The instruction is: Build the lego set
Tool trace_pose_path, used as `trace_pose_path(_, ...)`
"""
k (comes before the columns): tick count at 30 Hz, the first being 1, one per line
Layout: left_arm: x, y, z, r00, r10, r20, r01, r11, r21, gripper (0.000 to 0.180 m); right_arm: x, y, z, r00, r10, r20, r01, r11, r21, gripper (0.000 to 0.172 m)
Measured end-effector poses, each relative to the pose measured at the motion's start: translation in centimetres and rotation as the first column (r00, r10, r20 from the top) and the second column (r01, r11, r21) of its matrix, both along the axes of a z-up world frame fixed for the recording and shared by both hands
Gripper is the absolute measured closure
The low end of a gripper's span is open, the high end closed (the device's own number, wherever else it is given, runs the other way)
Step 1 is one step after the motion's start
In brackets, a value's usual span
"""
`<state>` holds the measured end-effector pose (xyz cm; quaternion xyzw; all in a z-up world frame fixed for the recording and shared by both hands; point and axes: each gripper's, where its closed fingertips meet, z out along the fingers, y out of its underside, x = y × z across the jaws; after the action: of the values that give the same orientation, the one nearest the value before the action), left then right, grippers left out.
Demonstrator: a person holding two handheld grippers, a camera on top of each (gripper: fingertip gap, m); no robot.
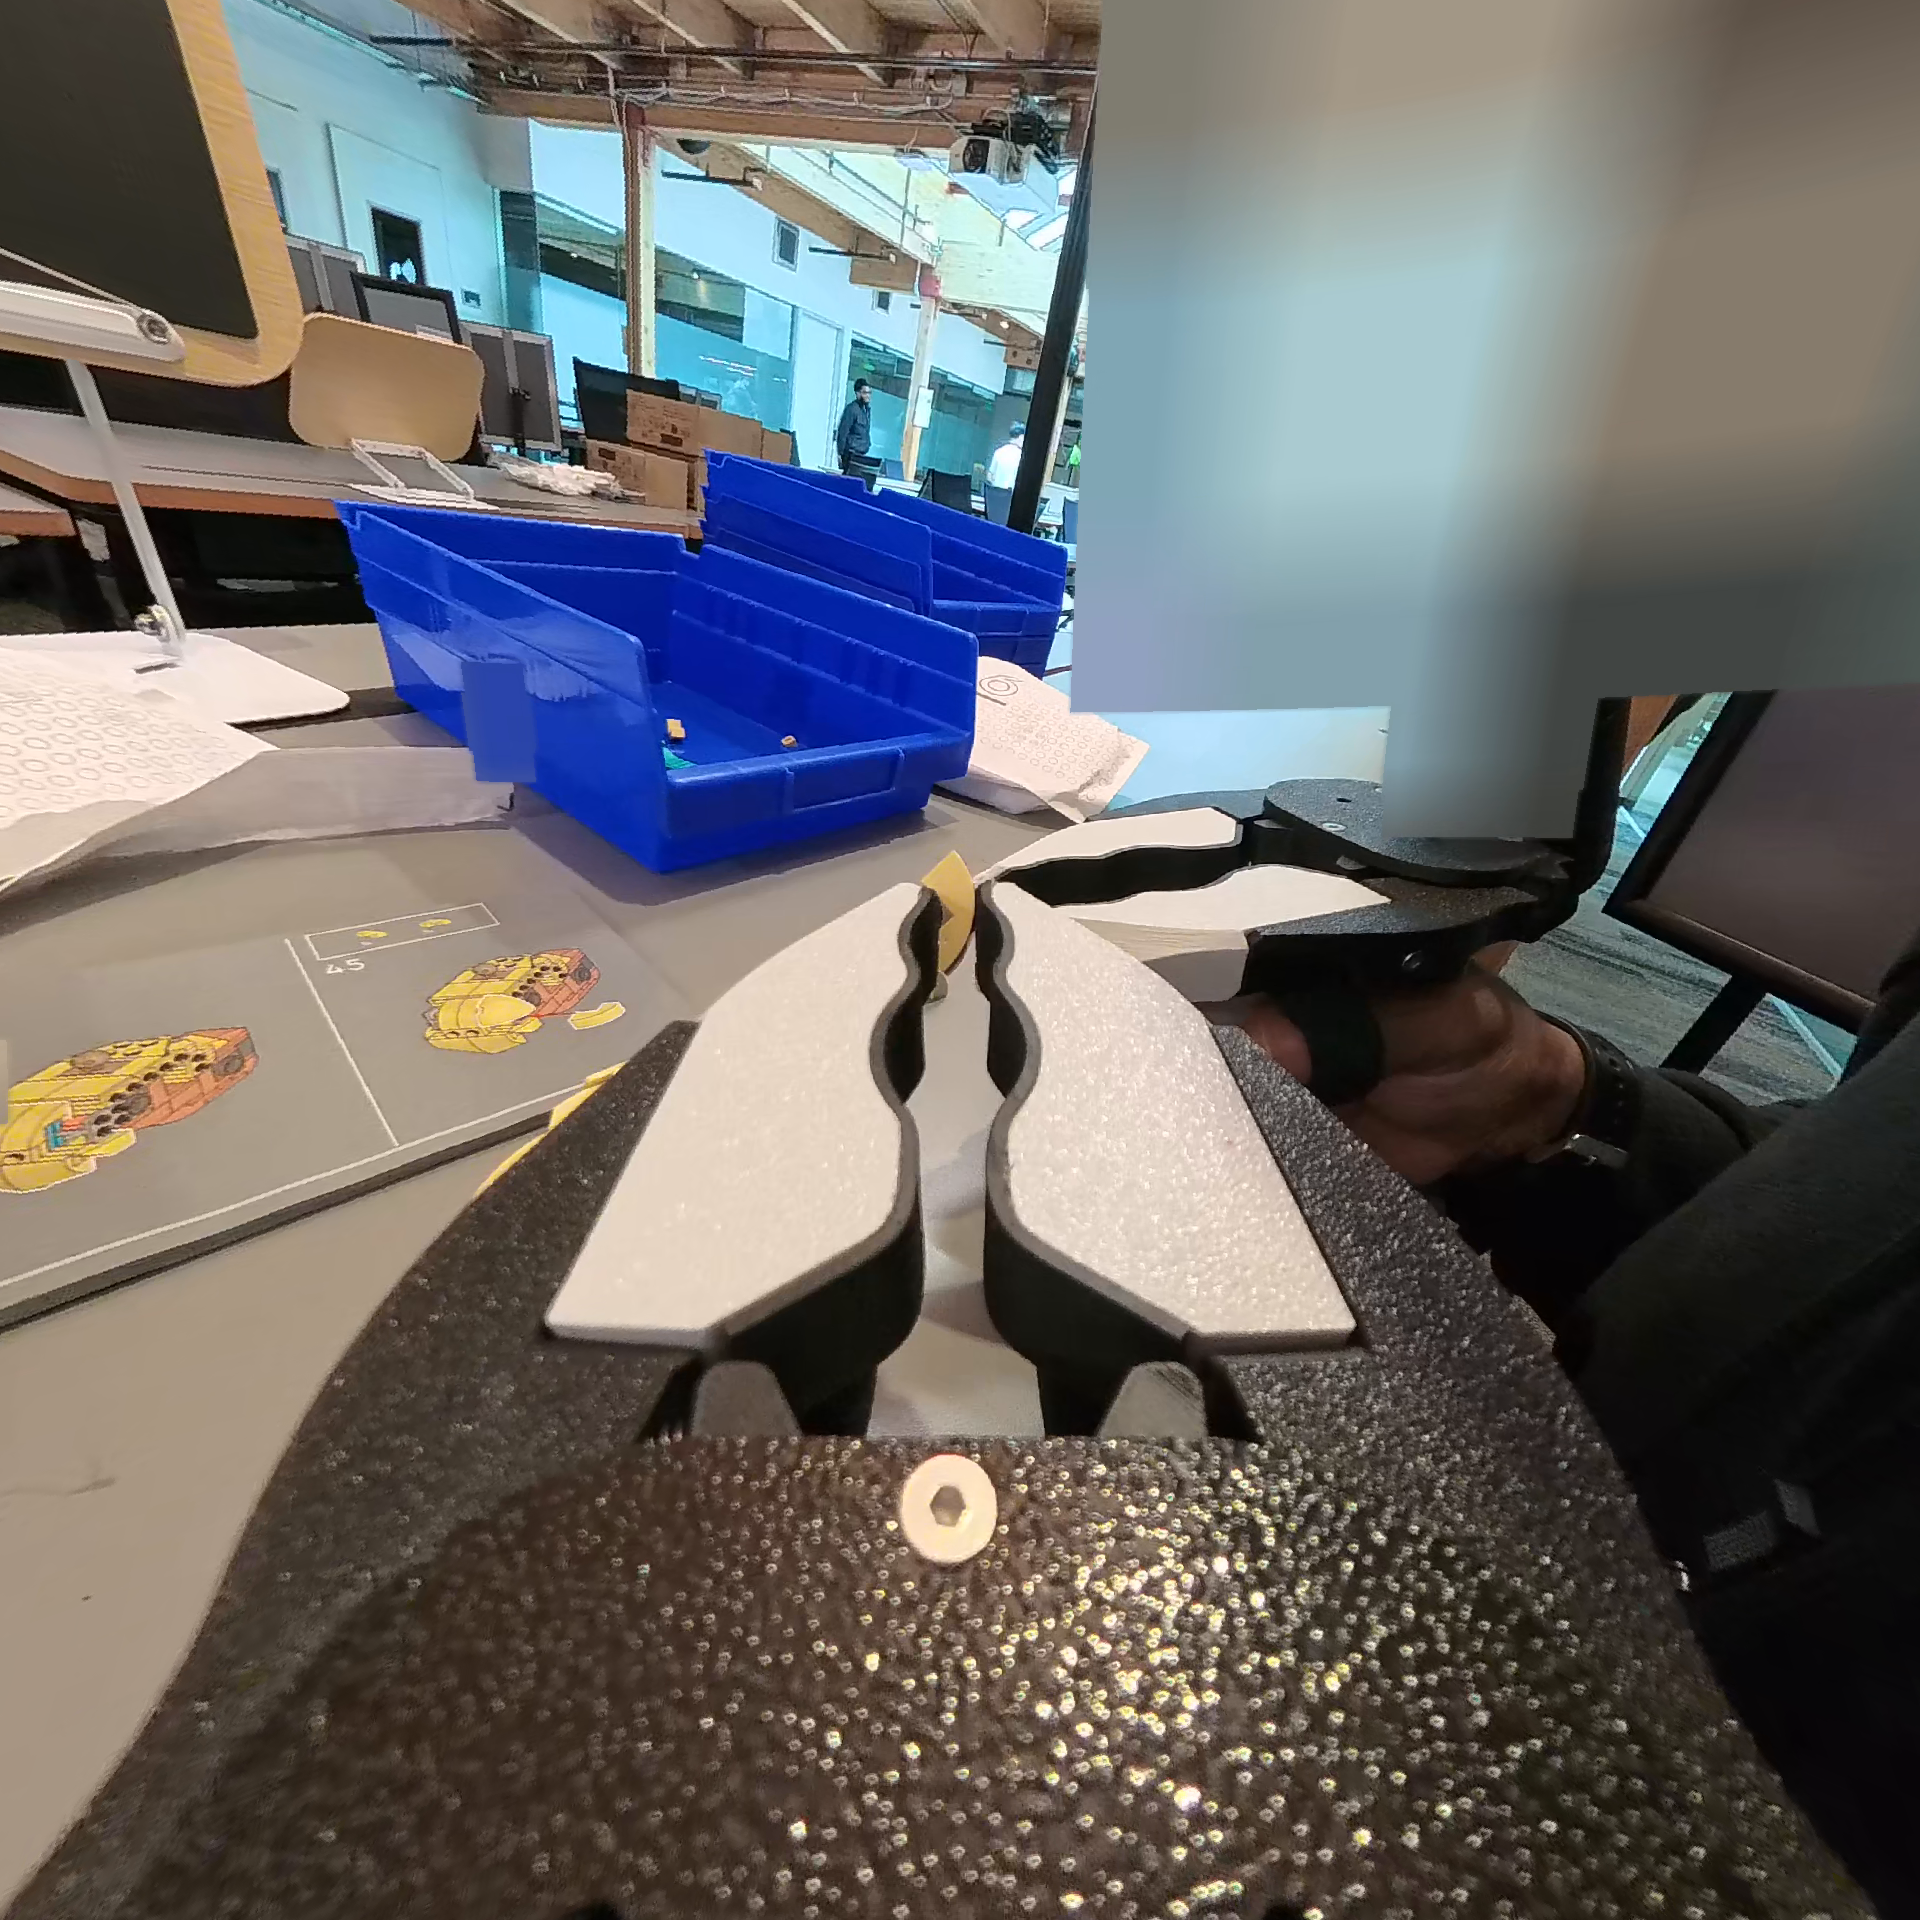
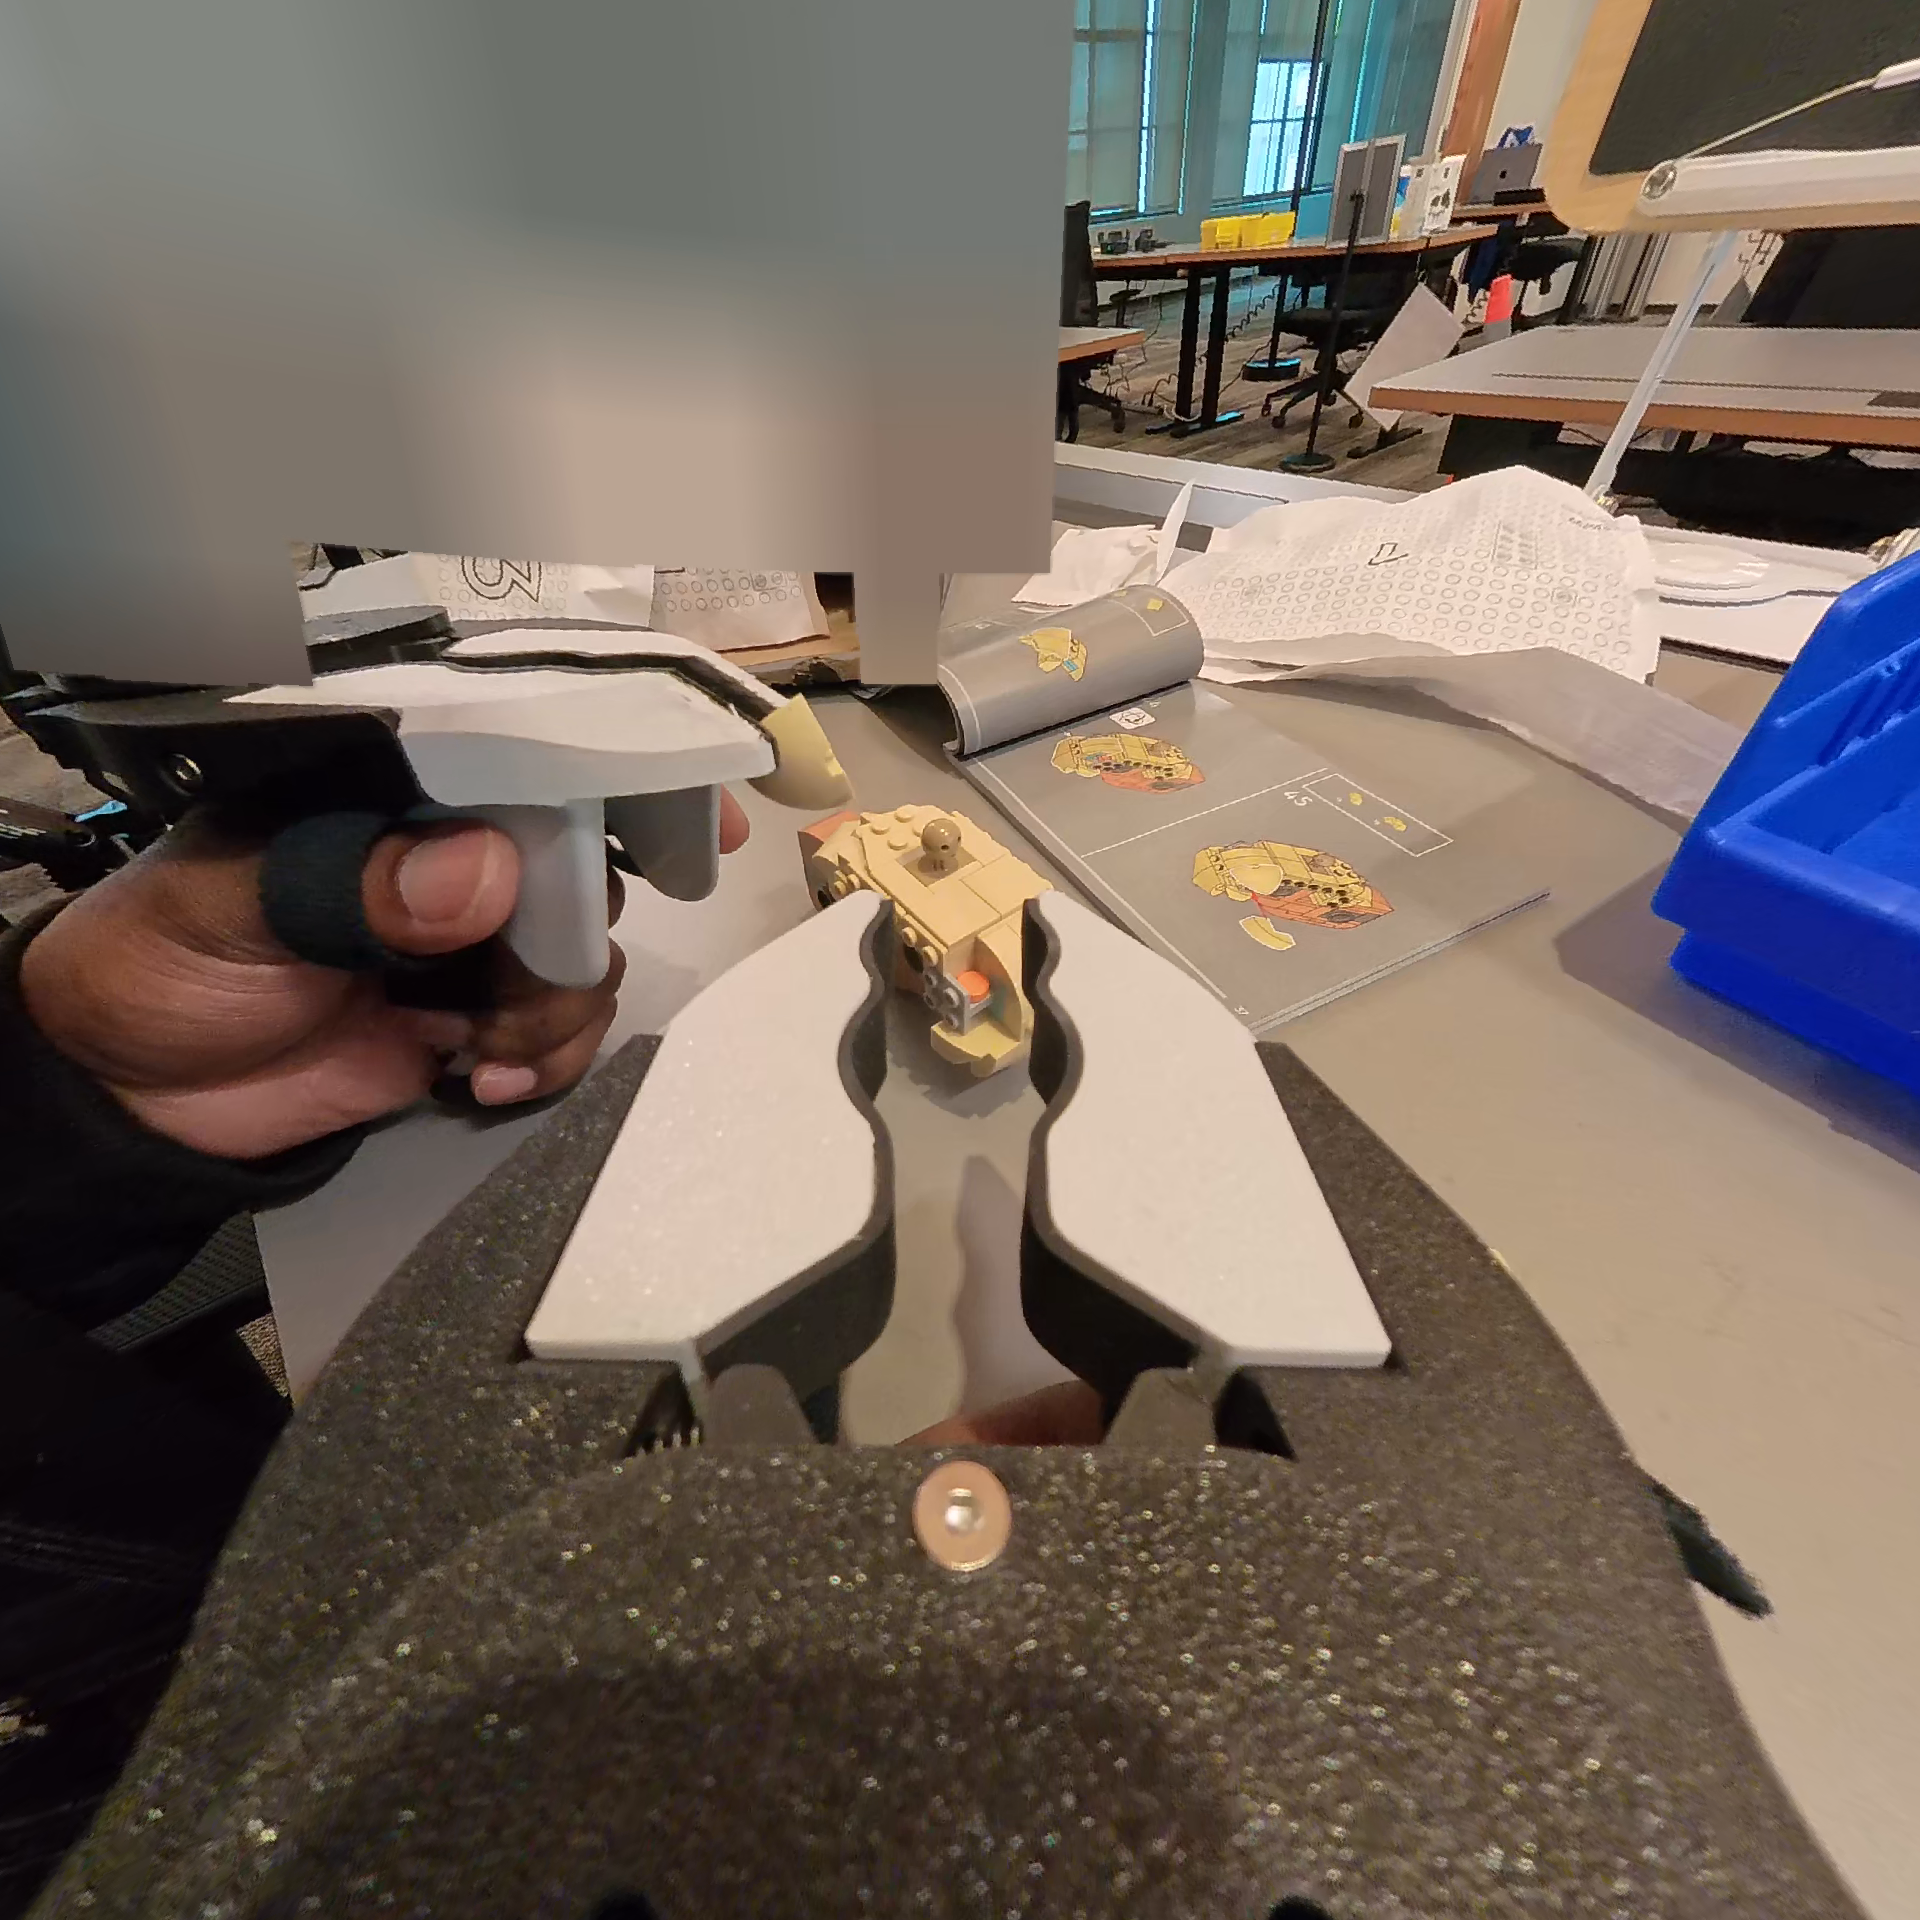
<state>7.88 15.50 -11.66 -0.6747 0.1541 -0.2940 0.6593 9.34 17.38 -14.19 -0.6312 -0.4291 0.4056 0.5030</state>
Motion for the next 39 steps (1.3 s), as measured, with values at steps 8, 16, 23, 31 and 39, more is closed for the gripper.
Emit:
trace_pose_path(8,-0.06,0.02,-0.01,1.000,0.003,0.002,-0.003,1.000,-0.001,0.174,0.01,0.01,0.03,1.000,0.000,-0.003,0.000,1.000,-0.001,0.149)
trace_pose_path(16,-0.09,0.06,-0.02,1.000,0.003,0.005,-0.003,1.000,-0.006,0.174,0.01,-0.01,0.03,1.000,0.001,-0.003,-0.001,1.000,0.000,0.149)
trace_pose_path(23,-0.14,0.09,-0.02,1.000,0.004,0.008,-0.004,1.000,-0.008,0.174,0.00,-0.03,0.01,1.000,0.002,-0.003,-0.002,1.000,0.000,0.149)
trace_pose_path(31,-0.17,0.12,-0.03,1.000,0.004,0.011,-0.004,1.000,-0.010,0.174,0.00,-0.04,0.02,1.000,0.003,-0.003,-0.003,1.000,0.001,0.149)
trace_pose_path(39,-0.19,0.16,-0.06,1.000,0.005,0.012,-0.004,1.000,-0.013,0.174,0.03,-0.06,0.03,1.000,0.003,-0.004,-0.003,1.000,0.002,0.149)
